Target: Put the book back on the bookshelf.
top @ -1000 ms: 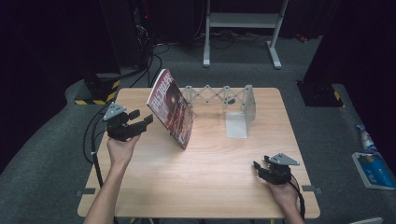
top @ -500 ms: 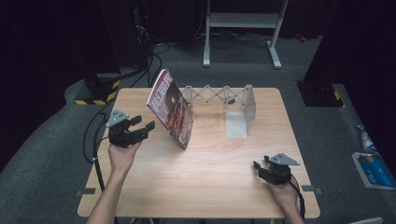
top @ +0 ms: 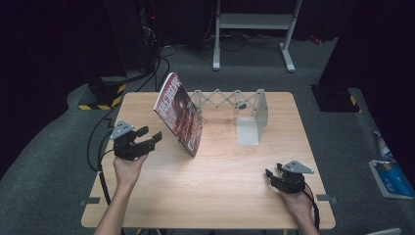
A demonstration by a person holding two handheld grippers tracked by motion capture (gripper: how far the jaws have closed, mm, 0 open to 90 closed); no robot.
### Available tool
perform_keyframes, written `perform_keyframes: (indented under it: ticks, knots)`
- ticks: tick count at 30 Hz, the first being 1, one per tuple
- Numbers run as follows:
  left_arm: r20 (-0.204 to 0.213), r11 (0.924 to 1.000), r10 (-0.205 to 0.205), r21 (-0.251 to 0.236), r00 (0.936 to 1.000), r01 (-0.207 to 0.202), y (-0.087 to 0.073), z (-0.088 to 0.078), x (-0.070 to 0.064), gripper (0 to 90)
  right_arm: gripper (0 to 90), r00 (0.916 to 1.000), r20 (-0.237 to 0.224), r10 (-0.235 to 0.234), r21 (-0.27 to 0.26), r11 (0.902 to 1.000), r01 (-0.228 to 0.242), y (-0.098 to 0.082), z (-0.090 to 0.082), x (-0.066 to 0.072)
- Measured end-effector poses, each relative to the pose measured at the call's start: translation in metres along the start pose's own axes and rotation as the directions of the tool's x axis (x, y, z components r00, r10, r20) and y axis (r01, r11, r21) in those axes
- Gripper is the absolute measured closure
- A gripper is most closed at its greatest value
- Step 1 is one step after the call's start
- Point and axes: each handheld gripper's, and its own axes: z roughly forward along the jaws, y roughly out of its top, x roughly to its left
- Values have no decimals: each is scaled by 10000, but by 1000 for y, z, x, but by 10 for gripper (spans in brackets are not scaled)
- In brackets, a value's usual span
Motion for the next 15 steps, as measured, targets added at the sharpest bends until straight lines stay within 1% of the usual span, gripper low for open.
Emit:
perform_keyframes:
  ticks: [15]
  knots:
    - [103, 9990, -419, 178, 9991, 417, -17, -1, 2, 371, 443, 10000, -1, 3, -4, 10000, -3, 0, 0, 0]
